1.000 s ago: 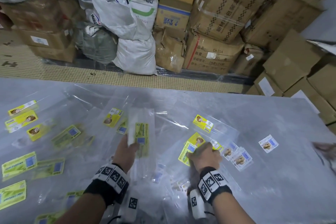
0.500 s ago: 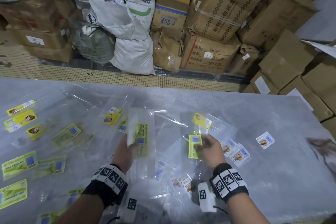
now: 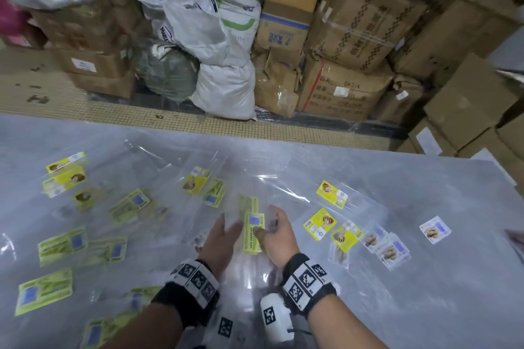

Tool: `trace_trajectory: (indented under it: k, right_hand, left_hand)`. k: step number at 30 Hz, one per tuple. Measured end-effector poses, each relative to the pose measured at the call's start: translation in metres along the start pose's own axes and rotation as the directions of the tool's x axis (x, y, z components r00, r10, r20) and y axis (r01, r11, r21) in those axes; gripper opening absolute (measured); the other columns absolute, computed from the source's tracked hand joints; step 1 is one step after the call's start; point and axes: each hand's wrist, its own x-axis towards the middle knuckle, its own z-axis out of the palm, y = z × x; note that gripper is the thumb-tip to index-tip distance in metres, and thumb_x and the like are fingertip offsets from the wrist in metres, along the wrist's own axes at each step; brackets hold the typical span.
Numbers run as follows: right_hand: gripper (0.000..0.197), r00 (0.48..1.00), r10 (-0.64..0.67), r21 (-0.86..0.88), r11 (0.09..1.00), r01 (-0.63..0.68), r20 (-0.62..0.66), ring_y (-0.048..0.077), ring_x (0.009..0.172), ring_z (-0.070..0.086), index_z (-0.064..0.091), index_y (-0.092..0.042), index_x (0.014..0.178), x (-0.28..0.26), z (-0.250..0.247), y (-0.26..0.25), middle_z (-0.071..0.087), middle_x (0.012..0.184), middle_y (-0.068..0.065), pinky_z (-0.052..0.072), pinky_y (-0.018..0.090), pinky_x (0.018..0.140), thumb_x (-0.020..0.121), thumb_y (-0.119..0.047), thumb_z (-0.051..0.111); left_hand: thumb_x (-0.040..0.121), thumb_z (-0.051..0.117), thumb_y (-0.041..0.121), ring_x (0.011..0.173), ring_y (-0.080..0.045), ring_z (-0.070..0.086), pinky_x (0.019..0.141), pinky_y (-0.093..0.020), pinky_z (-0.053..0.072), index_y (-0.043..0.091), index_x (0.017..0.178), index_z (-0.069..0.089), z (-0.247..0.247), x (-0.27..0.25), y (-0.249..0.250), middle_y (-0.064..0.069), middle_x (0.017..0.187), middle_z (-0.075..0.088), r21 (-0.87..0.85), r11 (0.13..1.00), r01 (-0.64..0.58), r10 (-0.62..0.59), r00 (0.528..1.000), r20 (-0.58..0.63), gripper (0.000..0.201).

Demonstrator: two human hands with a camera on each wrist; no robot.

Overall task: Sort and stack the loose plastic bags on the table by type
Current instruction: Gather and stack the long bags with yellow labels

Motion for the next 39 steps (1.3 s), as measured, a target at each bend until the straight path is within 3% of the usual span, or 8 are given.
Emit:
trace_trajectory:
  k: [2, 5, 9, 13, 15, 17, 22, 39]
  right_hand:
    - [0.068, 0.998, 0.060, 0.109, 0.992, -0.061, 0.015, 0.029, 0.104, 0.067, 0.048, -0.023, 0.129, -0.005, -0.001, -0.006, 0.066, 0.118, 0.010, 0.056, 0.049, 0.088, 0.065, -0.019, 0.072]
    - [0.035, 0.993, 0.108, 0.230, 0.966, -0.118, 0.052, 0.030, 0.085, 0.071, 0.060, -0.007, 0.114, -0.010, -0.011, -0.015, 0.072, 0.099, 0.015, 0.059, 0.040, 0.076, 0.081, 0.005, 0.063]
    - [0.030, 0.989, 0.130, 0.258, 0.955, -0.145, 0.075, 0.029, 0.074, 0.067, 0.064, 0.004, 0.099, -0.007, -0.032, -0.016, 0.070, 0.086, 0.019, 0.056, 0.038, 0.071, 0.080, 0.020, 0.048]
    - [0.032, 0.991, 0.132, 0.229, 0.964, -0.137, 0.037, 0.030, 0.078, 0.068, 0.063, 0.002, 0.099, -0.002, -0.053, -0.011, 0.071, 0.092, 0.021, 0.058, 0.043, 0.073, 0.080, 0.024, 0.049]
    - [0.030, 0.990, 0.137, 0.199, 0.970, -0.136, 0.008, 0.030, 0.081, 0.067, 0.063, 0.000, 0.097, 0.000, -0.065, -0.011, 0.072, 0.092, 0.019, 0.058, 0.037, 0.071, 0.081, 0.023, 0.052]
    - [0.033, 0.988, 0.153, 0.202, 0.969, -0.145, -0.022, 0.023, 0.067, 0.065, 0.056, -0.009, 0.079, 0.002, -0.075, -0.013, 0.070, 0.075, 0.011, 0.051, 0.021, 0.052, 0.082, 0.024, 0.051]
    - [0.040, 0.979, 0.201, 0.254, 0.949, -0.187, -0.034, 0.021, 0.061, 0.062, 0.049, -0.013, 0.074, 0.011, -0.081, -0.007, 0.067, 0.062, 0.004, 0.050, 0.028, 0.051, 0.084, 0.025, 0.049]
    - [0.027, 0.980, 0.186, 0.192, 0.962, -0.195, 0.063, 0.027, 0.074, 0.066, 0.055, -0.005, 0.089, 0.019, -0.066, -0.005, 0.069, 0.087, 0.015, 0.057, 0.033, 0.061, 0.083, 0.022, 0.053]
  left_hand:
    - [0.098, 0.051, 0.039, 0.126, -0.011, 0.049, 0.110, -0.037, 0.034, 0.031, 0.136, 0.047, -0.002, 0.001, -0.001, 0.014, 0.132, 0.057, 0.095, 0.996, 0.001, -0.001, 1.000, 0.004, 0.039]
    - [0.103, 0.043, 0.029, 0.118, -0.010, 0.056, 0.108, -0.037, 0.038, 0.037, 0.122, 0.054, 0.001, 0.003, 0.000, 0.017, 0.117, 0.064, 0.122, 0.991, -0.052, 0.041, 0.995, 0.095, 0.024]
    - [0.088, 0.039, 0.052, 0.110, -0.012, 0.060, 0.103, -0.039, 0.042, 0.029, 0.119, 0.060, 0.008, 0.009, 0.000, 0.007, 0.114, 0.068, 0.303, 0.935, -0.183, 0.118, 0.968, 0.220, 0.044]
    - [0.090, 0.039, 0.040, 0.071, -0.019, 0.054, 0.072, -0.035, 0.044, 0.024, 0.072, 0.056, 0.001, 0.030, 0.006, 0.001, 0.070, 0.057, 0.636, 0.675, -0.374, 0.347, 0.922, 0.173, 0.029]
    - [0.080, 0.045, 0.042, 0.095, -0.026, 0.059, 0.089, -0.039, 0.045, 0.029, 0.103, 0.067, -0.012, 0.043, 0.007, -0.004, 0.100, 0.065, 0.839, 0.448, -0.308, 0.431, 0.897, 0.099, 0.034]
    - [0.080, 0.053, 0.037, 0.124, -0.029, 0.040, 0.108, -0.040, 0.033, 0.029, 0.136, 0.045, -0.021, 0.049, 0.008, -0.005, 0.137, 0.043, 0.938, 0.321, -0.128, 0.275, 0.961, 0.037, 0.058]
    - [0.091, 0.052, 0.030, 0.128, -0.028, 0.037, 0.103, -0.039, 0.038, 0.018, 0.141, 0.034, -0.028, 0.050, 0.003, -0.001, 0.150, 0.027, 0.974, 0.214, -0.080, 0.199, 0.979, 0.037, 0.055]
    - [0.087, 0.053, 0.003, 0.094, -0.025, 0.066, 0.080, -0.026, 0.045, 0.015, 0.113, 0.067, -0.023, 0.023, 0.036, -0.006, 0.101, 0.073, 0.801, 0.549, -0.239, 0.391, 0.920, 0.007, 0.032]
